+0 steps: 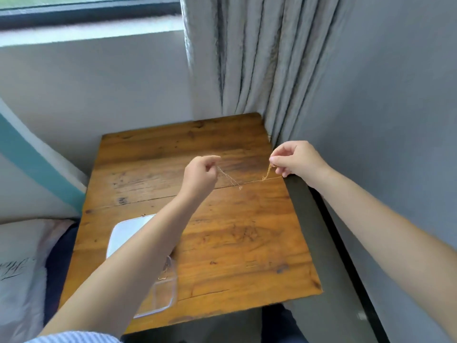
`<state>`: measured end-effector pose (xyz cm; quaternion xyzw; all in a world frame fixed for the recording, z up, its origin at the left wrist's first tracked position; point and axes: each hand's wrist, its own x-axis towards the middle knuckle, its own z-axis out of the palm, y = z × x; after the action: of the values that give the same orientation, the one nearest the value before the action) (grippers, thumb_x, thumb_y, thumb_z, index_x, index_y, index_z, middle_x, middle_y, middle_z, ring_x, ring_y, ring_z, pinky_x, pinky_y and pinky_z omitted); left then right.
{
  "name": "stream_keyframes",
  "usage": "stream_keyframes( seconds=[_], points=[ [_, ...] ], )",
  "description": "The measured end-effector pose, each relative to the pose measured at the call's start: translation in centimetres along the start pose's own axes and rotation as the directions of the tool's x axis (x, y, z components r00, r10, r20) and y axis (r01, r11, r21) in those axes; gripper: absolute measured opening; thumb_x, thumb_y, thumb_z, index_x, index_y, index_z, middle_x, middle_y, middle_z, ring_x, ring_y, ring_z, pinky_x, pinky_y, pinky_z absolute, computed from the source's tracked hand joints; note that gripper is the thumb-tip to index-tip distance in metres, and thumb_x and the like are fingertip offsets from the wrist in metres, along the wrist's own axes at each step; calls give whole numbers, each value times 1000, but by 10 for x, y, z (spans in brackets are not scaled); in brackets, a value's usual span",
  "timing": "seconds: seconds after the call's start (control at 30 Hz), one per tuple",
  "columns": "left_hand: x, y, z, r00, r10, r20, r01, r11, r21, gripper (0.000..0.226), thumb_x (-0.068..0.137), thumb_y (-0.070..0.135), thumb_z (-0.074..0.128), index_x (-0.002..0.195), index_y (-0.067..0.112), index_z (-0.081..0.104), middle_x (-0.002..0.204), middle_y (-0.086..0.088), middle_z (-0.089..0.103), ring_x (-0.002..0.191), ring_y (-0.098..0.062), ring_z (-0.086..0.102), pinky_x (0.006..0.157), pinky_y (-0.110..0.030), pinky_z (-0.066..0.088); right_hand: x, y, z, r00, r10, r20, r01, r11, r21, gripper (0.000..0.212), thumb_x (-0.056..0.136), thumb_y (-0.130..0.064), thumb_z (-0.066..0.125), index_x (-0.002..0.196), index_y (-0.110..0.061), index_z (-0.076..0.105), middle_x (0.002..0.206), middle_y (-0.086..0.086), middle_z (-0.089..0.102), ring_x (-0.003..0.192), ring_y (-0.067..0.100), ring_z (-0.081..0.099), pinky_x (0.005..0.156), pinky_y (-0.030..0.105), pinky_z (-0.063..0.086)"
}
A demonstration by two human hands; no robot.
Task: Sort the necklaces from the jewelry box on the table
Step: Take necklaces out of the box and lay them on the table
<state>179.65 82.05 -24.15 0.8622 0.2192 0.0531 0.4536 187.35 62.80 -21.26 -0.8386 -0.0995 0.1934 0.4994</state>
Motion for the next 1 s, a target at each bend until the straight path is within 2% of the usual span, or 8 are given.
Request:
stream_keyframes(
  seconds=[0.13, 0.3, 0.37, 0.5, 0.67, 0.83, 0.93, 1.0],
  points=[
    [29, 10, 57, 988, -146, 42, 146, 989, -5, 26, 94, 1, 46, 108, -1, 67, 95, -21, 69, 90, -30, 67, 92, -45, 55, 51, 34, -20, 960, 260, 101, -246, 960, -132, 24, 84, -3, 59, 62, -12, 57, 66, 6, 60, 49, 11, 60, 33, 13, 38],
    [66, 19, 87, 974, -225, 2, 225, 974, 23, 21, 90, -1, 50, 99, -1, 68, 101, -21, 73, 98, -33, 68, 92, -42, 54, 106, 53, -21, 891, 422, 167, -404, 905, -133, 6, 86, 3, 56, 89, 2, 60, 90, 17, 61, 55, 14, 62, 41, 15, 50],
    [85, 22, 88, 976, -213, -34, 215, 976, 32, 20, 90, 0, 49, 99, 1, 68, 97, -20, 73, 96, -33, 69, 90, -42, 55, 127, 54, -22, 894, 418, 161, -406, 908, -104, 9, 86, 3, 55, 92, 4, 62, 90, 18, 62, 56, 12, 61, 39, 13, 48],
    [114, 31, 79, 975, -144, -168, 136, 989, -56, 21, 91, 0, 50, 103, 0, 67, 102, -22, 70, 88, -30, 69, 90, -40, 56, 149, 41, -22, 962, 251, 106, -259, 964, 62, 20, 85, 2, 55, 69, -10, 57, 77, 11, 63, 57, 10, 61, 41, 11, 49],
    [119, 42, 72, 954, -10, -298, 24, 999, 42, 20, 91, 4, 52, 104, 1, 67, 107, -16, 67, 83, -19, 63, 77, -19, 44, 140, 22, -17, 999, 49, 20, -52, 978, 204, 6, 85, -3, 57, 83, -7, 61, 70, 2, 62, 60, 10, 63, 49, 13, 52],
    [88, 9, 102, 992, 1, -130, 18, 989, 148, 20, 90, 0, 52, 103, -1, 68, 105, -18, 68, 94, -28, 65, 87, -29, 49, 108, 63, 1, 979, 197, 60, -206, 924, 323, 17, 85, 2, 55, 72, -7, 60, 68, 5, 58, 49, 4, 61, 42, 11, 50],
    [53, -37, 139, 984, -177, 17, 173, 975, 142, 25, 91, -3, 47, 107, -3, 65, 107, -23, 65, 98, -35, 65, 91, -43, 54, 73, 114, 23, 915, 389, 110, -402, 845, 352, 23, 87, 3, 53, 67, -9, 57, 69, 6, 57, 52, 9, 61, 41, 11, 51],
    [25, -64, 160, 946, -309, 99, 289, 941, 178, 28, 92, -3, 45, 113, -3, 63, 113, -22, 62, 102, -36, 64, 92, -42, 53, 45, 148, 40, 847, 508, 158, -531, 788, 310, 18, 88, 3, 52, 72, -6, 56, 70, 6, 57, 58, 12, 61, 43, 10, 52]
  ],
)
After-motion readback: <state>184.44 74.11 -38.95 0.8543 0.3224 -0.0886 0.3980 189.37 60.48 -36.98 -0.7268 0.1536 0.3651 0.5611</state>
